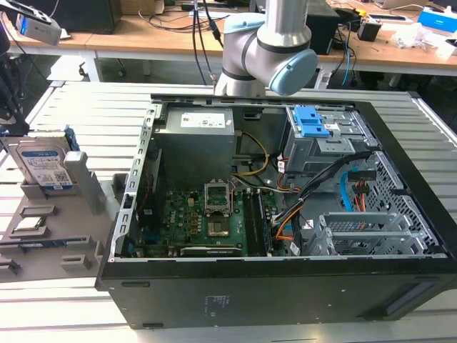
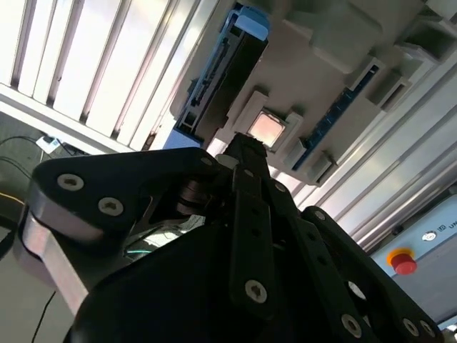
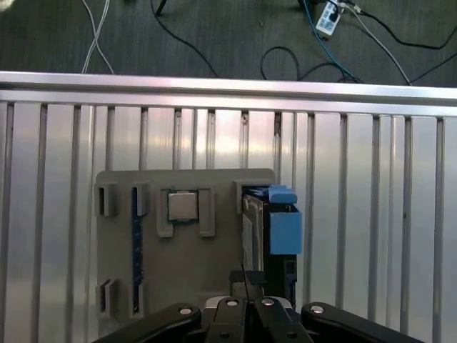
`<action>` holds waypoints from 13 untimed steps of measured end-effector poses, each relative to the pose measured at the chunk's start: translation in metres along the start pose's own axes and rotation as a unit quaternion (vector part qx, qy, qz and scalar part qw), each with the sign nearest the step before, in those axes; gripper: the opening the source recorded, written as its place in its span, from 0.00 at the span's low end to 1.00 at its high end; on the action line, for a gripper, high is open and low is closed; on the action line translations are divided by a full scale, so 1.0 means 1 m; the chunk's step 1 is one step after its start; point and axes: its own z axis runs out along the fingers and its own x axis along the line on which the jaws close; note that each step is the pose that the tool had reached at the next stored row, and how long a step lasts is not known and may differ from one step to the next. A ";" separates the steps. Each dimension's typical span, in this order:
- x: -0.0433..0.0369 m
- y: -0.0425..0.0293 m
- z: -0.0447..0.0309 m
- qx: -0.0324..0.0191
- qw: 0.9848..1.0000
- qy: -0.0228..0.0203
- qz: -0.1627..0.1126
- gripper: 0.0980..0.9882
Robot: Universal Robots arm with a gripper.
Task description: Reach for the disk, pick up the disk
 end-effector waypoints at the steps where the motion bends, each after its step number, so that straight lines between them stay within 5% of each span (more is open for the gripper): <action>1: 0.0000 0.0000 0.0000 0.000 1.000 0.000 -0.005 0.01; 13: 0.0000 0.0000 0.0000 0.000 1.000 0.001 -0.028 0.01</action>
